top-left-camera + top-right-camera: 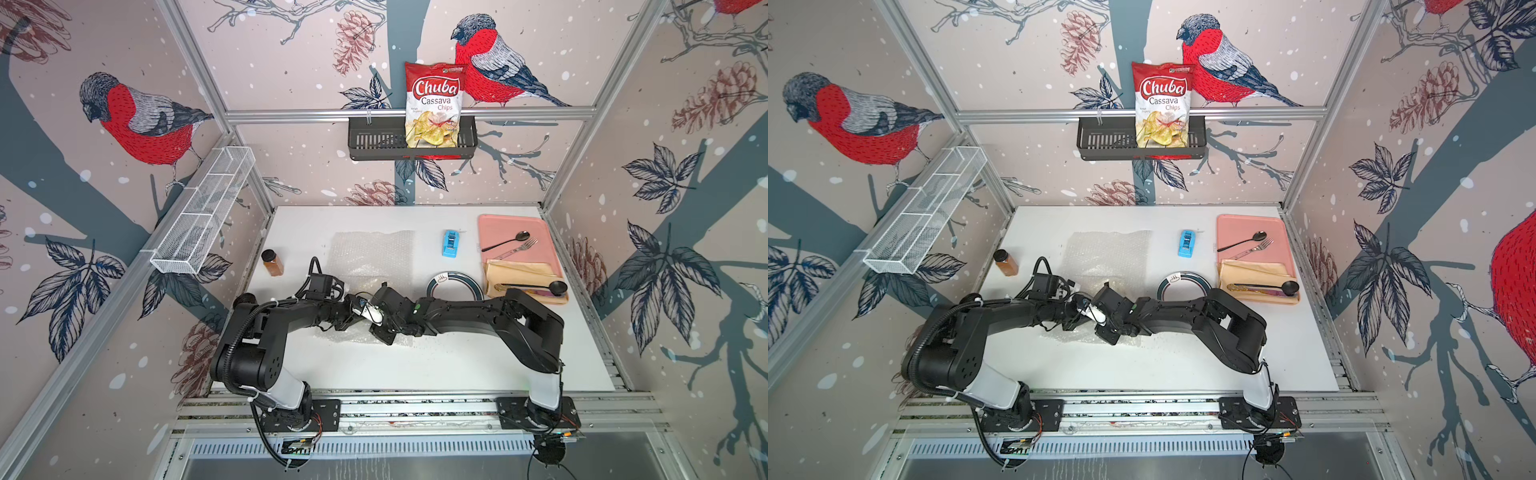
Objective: Wrap dinner plates in bubble wrap
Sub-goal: Adjust the plate at the bubble wrap.
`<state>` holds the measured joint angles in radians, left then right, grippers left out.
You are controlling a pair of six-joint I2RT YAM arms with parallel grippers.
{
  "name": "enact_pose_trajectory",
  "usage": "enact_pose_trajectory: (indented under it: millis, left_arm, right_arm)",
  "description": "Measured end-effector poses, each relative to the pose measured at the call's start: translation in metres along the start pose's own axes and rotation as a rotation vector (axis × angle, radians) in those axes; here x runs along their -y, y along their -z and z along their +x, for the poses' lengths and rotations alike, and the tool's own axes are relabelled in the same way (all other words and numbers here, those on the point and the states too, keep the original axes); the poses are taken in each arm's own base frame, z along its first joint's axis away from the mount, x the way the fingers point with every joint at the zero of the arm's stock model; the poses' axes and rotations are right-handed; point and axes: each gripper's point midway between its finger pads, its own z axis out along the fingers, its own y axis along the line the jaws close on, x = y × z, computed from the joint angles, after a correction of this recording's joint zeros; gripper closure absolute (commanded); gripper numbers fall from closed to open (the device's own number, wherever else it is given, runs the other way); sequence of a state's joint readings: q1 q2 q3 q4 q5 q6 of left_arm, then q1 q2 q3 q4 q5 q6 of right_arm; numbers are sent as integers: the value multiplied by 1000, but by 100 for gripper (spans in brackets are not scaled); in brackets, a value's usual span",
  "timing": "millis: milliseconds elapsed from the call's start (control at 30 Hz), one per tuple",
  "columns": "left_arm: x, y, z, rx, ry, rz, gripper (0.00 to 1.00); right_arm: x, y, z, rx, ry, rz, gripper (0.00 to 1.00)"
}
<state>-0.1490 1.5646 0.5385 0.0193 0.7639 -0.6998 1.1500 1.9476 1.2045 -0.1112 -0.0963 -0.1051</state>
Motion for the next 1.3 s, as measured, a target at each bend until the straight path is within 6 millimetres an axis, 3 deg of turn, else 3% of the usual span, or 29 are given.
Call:
enact_pose_trajectory:
  millis: [300, 433, 633, 800, 1067, 1300]
  left_arm:
    - [0, 1, 0, 7, -3, -2, 100]
    - [0, 2, 1, 10, -3, -4, 100]
    - [-1, 3, 1, 16, -2, -8, 100]
    - [-2, 3, 2, 18, -4, -8, 100]
    - [-2, 3, 2, 23, -6, -4, 100]
    - [-2, 2, 1, 22, -7, -2, 100]
  right_arm:
    - [-13, 14, 4, -2, -13, -88, 66]
    - [-3, 31, -4, 42, -74, -125, 68]
    - [13, 44, -15, 101, -200, -187, 81]
    - [9, 27, -23, 100, -263, -219, 89]
    - [-8, 2, -28, 76, -250, -218, 92]
    - [-4, -10, -8, 13, -255, -167, 93]
